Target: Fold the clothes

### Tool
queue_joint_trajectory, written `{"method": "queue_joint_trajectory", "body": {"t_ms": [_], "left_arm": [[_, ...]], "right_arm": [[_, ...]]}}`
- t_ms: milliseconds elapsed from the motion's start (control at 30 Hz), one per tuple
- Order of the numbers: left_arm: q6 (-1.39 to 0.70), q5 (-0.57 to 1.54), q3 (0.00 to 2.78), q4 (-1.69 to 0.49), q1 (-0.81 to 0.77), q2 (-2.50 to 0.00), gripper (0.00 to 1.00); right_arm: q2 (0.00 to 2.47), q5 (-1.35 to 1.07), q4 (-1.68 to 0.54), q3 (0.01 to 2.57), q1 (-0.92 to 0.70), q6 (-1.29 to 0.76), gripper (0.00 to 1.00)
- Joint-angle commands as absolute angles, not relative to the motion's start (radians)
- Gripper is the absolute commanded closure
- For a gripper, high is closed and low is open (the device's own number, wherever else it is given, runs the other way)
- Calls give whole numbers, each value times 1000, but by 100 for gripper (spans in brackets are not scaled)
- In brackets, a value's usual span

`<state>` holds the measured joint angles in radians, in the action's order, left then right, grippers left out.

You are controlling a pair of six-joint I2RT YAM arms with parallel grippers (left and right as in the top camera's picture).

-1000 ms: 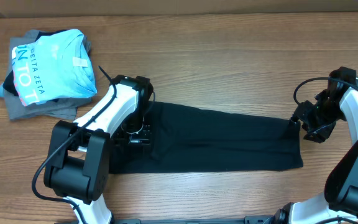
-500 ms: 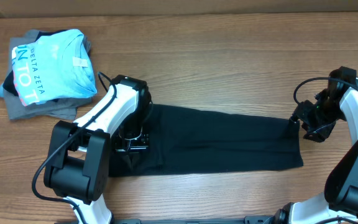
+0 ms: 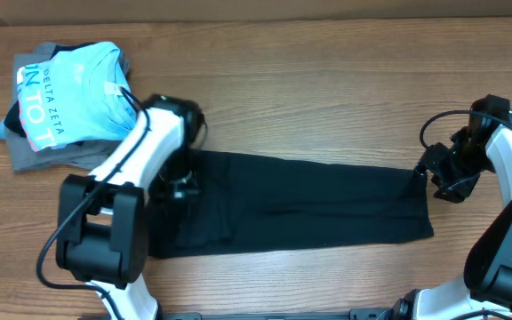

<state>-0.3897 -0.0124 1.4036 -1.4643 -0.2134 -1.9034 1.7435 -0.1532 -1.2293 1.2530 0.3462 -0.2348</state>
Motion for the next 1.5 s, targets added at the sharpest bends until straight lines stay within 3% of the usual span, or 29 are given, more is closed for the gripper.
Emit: {"method": "queue_joint_trajectory", "body": {"t_ms": [0, 200, 333, 467, 800, 867, 933, 1000, 1033, 1467], "left_arm": [[-393, -59, 1533, -1428, -171, -1857, 48], [-266, 48, 1570, -1216, -172, -1872, 49], [-246, -4, 1543, -1184, -196, -1920, 50], [-246, -41, 1540, -1177, -199, -1977, 65], [-224, -102, 1540, -1158, -197, -2024, 67], [-226, -101, 1540, -1146, -197, -2024, 78], [-246, -101, 1540, -1143, -197, -2024, 90], [-251, -101, 1540, -1143, -197, -2024, 96], [-251, -101, 1540, -1144, -197, -2024, 96], [-278, -105, 1540, -1172, -194, -2024, 96]], "right_arm": [[1717, -163, -1224, 1258, 349, -232, 36], [1717, -163, -1216, 1258, 349, -232, 35], [1717, -163, -1215, 1258, 349, -232, 35], [1717, -163, -1213, 1258, 349, -232, 35], [1717, -265, -1105, 1258, 348, -220, 35], [1717, -299, -1063, 1258, 347, -209, 39], [1717, -300, -1034, 1254, 341, -213, 52], [1718, -277, -1010, 1240, 336, -241, 77], [1719, -237, -996, 1225, 334, -290, 82], [1767, -181, -737, 986, 334, -425, 93]]}}
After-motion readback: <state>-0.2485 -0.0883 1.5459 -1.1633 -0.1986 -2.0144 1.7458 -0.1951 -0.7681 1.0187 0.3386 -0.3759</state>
